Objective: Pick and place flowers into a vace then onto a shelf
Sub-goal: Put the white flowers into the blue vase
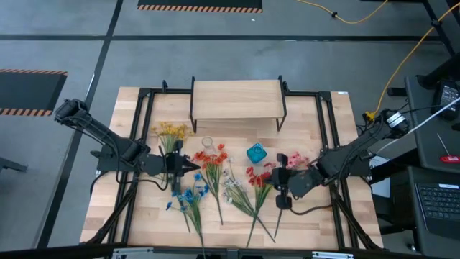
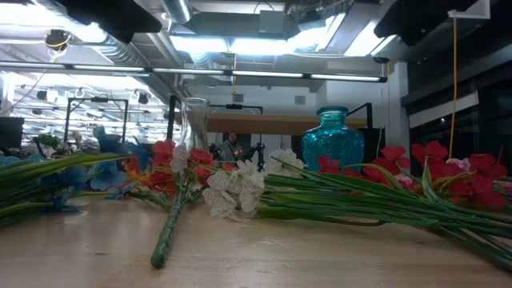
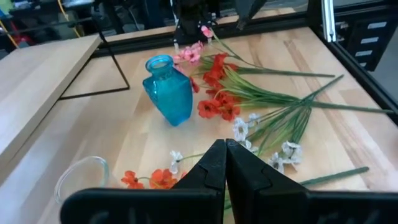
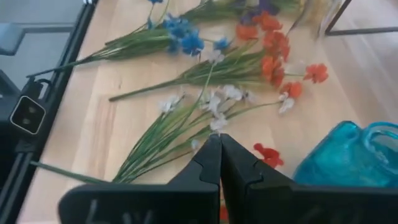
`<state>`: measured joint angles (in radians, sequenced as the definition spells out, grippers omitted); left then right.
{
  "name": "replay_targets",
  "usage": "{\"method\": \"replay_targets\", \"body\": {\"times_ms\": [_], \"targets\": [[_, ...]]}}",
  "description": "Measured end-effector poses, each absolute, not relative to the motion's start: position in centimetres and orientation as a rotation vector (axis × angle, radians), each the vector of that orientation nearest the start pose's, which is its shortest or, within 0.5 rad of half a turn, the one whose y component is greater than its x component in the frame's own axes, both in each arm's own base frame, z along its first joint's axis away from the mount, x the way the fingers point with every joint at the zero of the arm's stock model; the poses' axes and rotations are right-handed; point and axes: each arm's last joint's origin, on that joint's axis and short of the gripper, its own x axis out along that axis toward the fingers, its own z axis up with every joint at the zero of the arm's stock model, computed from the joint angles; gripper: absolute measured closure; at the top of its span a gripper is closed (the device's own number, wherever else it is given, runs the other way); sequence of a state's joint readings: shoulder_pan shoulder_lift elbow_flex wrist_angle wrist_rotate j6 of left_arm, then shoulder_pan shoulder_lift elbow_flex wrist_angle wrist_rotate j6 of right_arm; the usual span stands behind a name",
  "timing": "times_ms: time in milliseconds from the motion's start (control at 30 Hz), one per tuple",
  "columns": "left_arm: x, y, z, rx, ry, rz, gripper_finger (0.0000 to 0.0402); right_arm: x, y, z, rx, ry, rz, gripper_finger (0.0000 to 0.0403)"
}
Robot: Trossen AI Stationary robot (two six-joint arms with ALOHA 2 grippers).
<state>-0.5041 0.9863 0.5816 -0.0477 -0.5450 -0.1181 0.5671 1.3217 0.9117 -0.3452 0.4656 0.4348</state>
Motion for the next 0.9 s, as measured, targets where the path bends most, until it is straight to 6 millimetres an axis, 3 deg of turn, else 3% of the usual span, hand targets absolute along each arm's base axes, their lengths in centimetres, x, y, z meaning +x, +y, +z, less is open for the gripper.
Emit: {"method": "replay_targets", "body": {"times_ms": [367,567,900], "targets": [[18.8,-8.6,24.1,0.121,0.396,0.059,0.0398,26.0,15.2,26.5,-0.049,0.797,-0.074,0.0397],[18.8,-8.6,24.2,0.26,0.393,0.037,0.0398,26.6,15.8,26.2,-0.072,0.817,-0.065,0.04],[18.8,-8.6,24.3,0.315,0.387,0.029,0.0398,27.1,17.5,25.7,0.032,0.86,-0.101,0.0401]]}}
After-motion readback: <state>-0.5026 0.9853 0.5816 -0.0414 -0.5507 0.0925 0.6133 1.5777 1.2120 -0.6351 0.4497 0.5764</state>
